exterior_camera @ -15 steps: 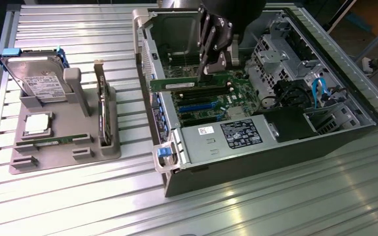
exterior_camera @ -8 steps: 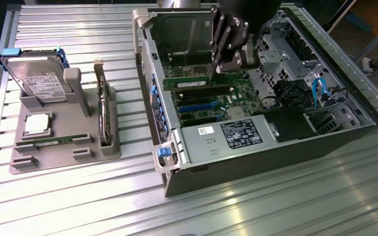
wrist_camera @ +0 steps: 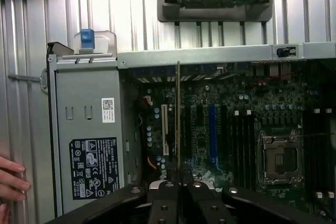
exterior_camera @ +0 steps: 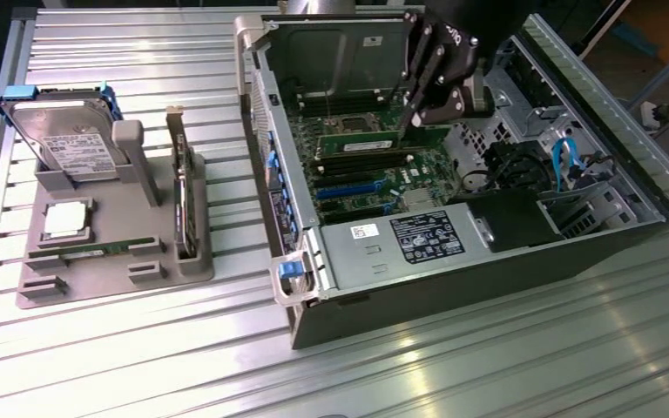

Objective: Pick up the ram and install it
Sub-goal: 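Pick up the ram and move it above insertion slot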

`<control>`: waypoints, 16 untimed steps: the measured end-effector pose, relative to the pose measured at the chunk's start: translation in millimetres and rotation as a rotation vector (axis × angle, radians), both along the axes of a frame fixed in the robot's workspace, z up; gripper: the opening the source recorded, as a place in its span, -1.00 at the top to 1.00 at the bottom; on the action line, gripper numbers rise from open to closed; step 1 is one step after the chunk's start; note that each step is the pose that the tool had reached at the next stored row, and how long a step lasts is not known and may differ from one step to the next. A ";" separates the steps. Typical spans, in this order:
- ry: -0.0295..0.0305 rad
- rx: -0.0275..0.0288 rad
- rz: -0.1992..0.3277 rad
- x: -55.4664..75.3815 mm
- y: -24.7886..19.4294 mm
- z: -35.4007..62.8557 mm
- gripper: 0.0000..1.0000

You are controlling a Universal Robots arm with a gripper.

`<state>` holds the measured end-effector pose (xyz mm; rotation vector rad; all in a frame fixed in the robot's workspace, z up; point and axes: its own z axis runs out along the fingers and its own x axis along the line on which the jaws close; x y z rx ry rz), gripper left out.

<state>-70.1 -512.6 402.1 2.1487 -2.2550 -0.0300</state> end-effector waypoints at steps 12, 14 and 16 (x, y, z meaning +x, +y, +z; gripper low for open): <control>0.0000 0.0000 0.000 32.9 0.0 0.0 0.76; 0.0001 0.0000 0.000 35.9 0.0 0.0 0.76; 0.0001 -0.0001 0.000 37.0 0.0 0.0 0.76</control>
